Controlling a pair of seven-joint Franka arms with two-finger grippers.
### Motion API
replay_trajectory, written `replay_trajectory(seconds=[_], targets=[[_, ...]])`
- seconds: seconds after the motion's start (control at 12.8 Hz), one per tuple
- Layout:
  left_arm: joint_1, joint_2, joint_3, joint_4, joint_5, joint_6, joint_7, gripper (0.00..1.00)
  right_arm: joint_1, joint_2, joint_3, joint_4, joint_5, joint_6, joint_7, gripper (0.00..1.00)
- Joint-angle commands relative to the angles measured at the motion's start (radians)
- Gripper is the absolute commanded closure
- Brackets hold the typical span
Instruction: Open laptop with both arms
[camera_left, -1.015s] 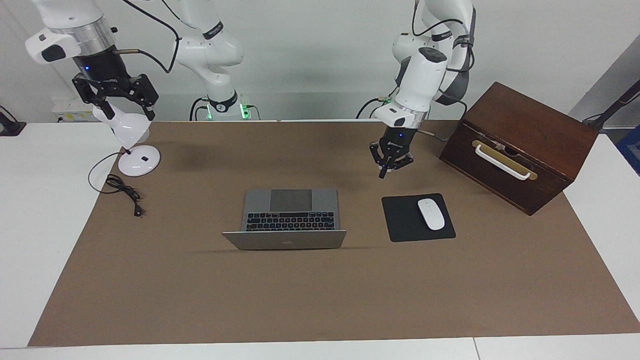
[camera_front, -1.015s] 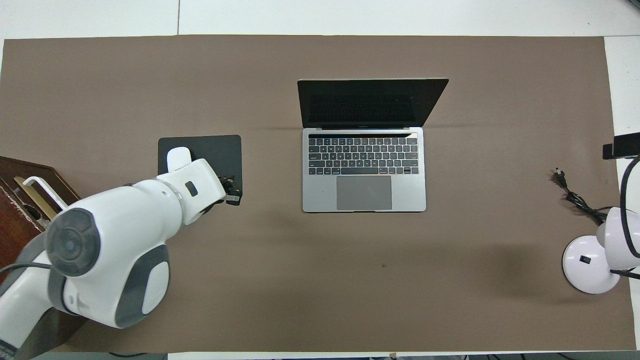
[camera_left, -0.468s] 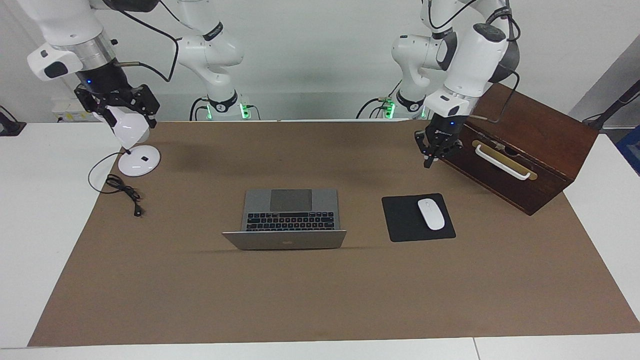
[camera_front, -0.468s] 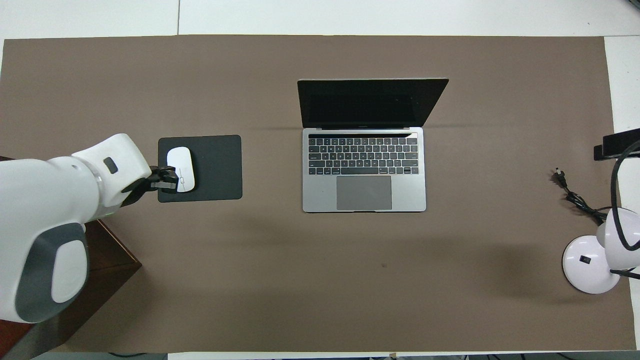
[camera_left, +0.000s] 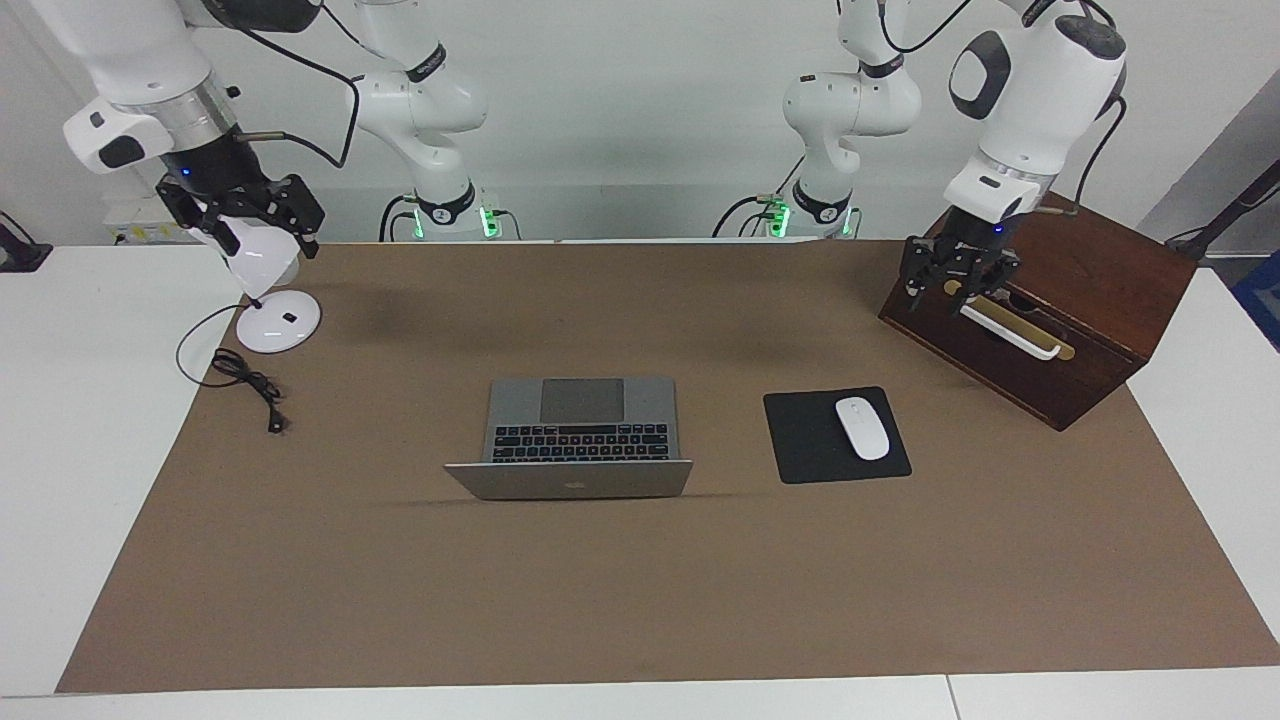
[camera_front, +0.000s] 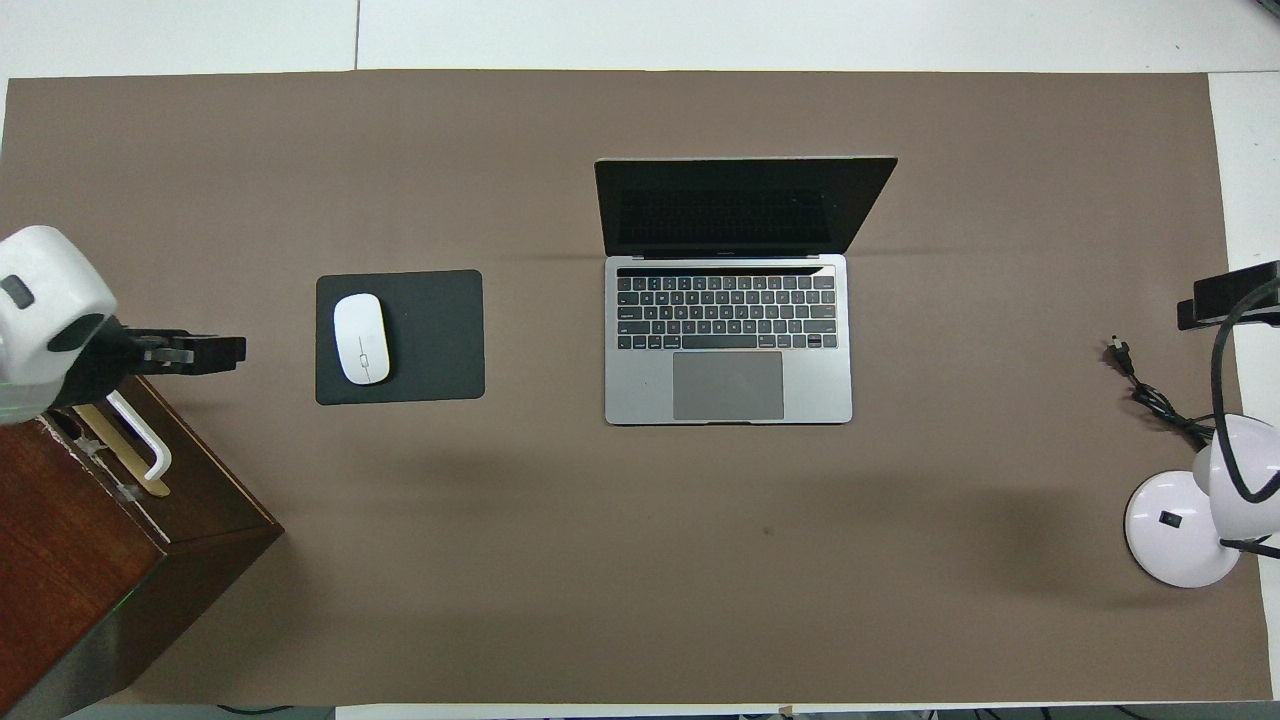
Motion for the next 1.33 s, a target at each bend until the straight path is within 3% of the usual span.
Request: replay_trajectory(seconds=[0.0,0.23,0.47,0.86,1.25], targets=[[0.053,0.006,-0.010,0.050,0.012,-0.055,0.000,0.00,-0.002,0.000,0.011,0.001,-0.013,0.007,-0.041,0.00],[0.074,0.033,-0.011,0.114,0.012,-0.087,-0.006,0.00,-0.002,-0.006,0.011,-0.022,-0.018,0.040,-0.104,0.00],[0.076,0.105,-0.010,0.267,0.010,-0.191,-0.008,0.00,-0.002,-0.006,0.011,-0.026,-0.013,0.044,-0.079,0.00],[0.076,0.180,-0.010,0.403,0.012,-0.309,-0.008,0.00,-0.004,-0.011,0.011,-0.038,-0.005,0.046,-0.019,0.00],[0.068,0.207,-0.013,0.405,0.051,-0.334,-0.033,0.00,0.004,-0.012,0.012,-0.042,-0.004,0.049,0.041,0.00]])
